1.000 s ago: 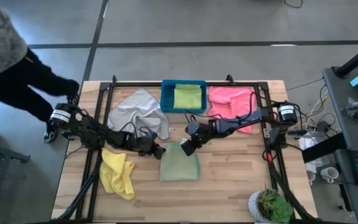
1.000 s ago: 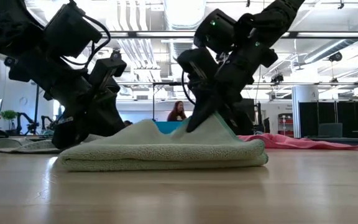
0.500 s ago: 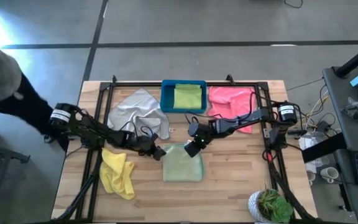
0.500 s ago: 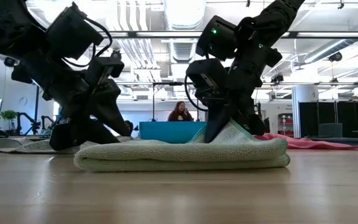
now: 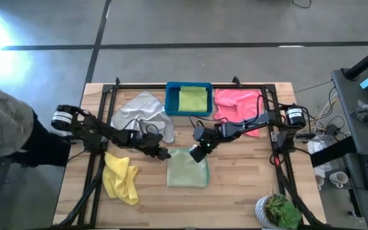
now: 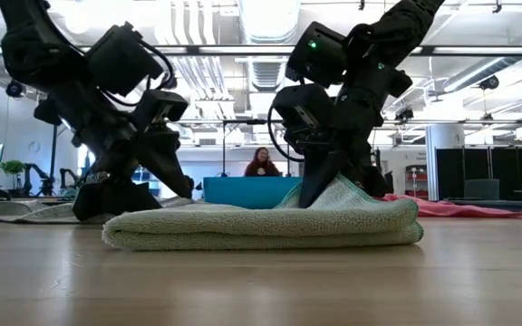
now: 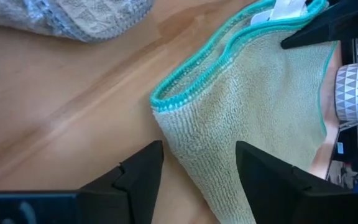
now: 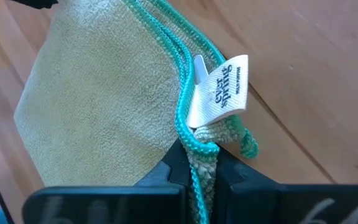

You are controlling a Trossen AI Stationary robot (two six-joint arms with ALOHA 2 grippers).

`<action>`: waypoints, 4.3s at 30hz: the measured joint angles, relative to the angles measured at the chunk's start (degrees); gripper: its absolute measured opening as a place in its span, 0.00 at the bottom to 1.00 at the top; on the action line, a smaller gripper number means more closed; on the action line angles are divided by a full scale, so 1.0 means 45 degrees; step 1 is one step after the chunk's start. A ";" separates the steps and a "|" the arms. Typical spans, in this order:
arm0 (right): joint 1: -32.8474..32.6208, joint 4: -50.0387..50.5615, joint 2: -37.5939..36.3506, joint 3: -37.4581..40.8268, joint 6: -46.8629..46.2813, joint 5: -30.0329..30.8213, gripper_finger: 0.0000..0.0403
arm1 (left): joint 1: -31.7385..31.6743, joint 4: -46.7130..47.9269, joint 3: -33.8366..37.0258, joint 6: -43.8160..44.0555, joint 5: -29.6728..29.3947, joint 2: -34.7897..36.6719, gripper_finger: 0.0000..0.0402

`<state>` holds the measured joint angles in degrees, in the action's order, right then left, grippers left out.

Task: Fold microfiber towels
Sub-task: Put the green microfiber cloth into the blue bin

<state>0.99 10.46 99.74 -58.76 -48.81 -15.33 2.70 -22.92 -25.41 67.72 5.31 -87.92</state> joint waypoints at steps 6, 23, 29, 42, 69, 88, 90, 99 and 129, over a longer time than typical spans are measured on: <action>0.0000 -0.0010 0.0000 0.0000 0.0183 0.0000 0.03 | -0.0007 -0.0200 -0.0025 0.0210 -0.0151 -0.0340 0.48; 0.0000 -0.0029 -0.0005 0.0005 0.0241 0.0000 0.03 | -0.0021 -0.1733 -0.0807 -0.0256 -0.0883 -0.1598 0.40; 0.0005 -0.0029 -0.0010 0.0006 0.0245 0.0005 0.03 | -0.0026 -0.1690 -0.1078 -0.1098 -0.1033 -0.1587 0.18; 0.0005 0.0188 -0.1134 0.0015 0.0678 0.0035 0.03 | -0.0021 -0.1772 -0.1422 -0.1152 -0.0868 -0.0981 0.02; 0.1610 0.1532 -0.5056 0.0015 0.1193 0.2835 0.03 | -0.2916 -0.1524 -0.2648 -0.5017 -0.1198 0.1127 0.02; 0.5212 0.2818 -0.3617 -0.2574 0.2334 0.3427 0.03 | -0.6448 0.1997 -0.5481 -0.9462 -0.1331 0.1248 0.02; 0.5523 0.3019 -0.3134 -0.3001 0.2386 0.3406 0.03 | -0.6898 0.2001 -0.5544 -0.9572 -0.1373 0.1193 0.02; 0.6725 0.4214 -0.0168 -0.5894 0.4450 0.3298 0.03 | -0.8073 0.2002 -0.6162 -0.9470 -0.1441 -0.0244 0.02; 0.8694 0.6387 0.3849 -0.9544 0.8776 0.1860 0.03 | -0.9211 0.2521 -0.7655 -0.9910 -0.1488 -0.2798 0.02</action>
<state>40.12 39.20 117.06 -101.71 -9.32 -6.96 -38.74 -11.57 -59.86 23.12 -1.38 -100.51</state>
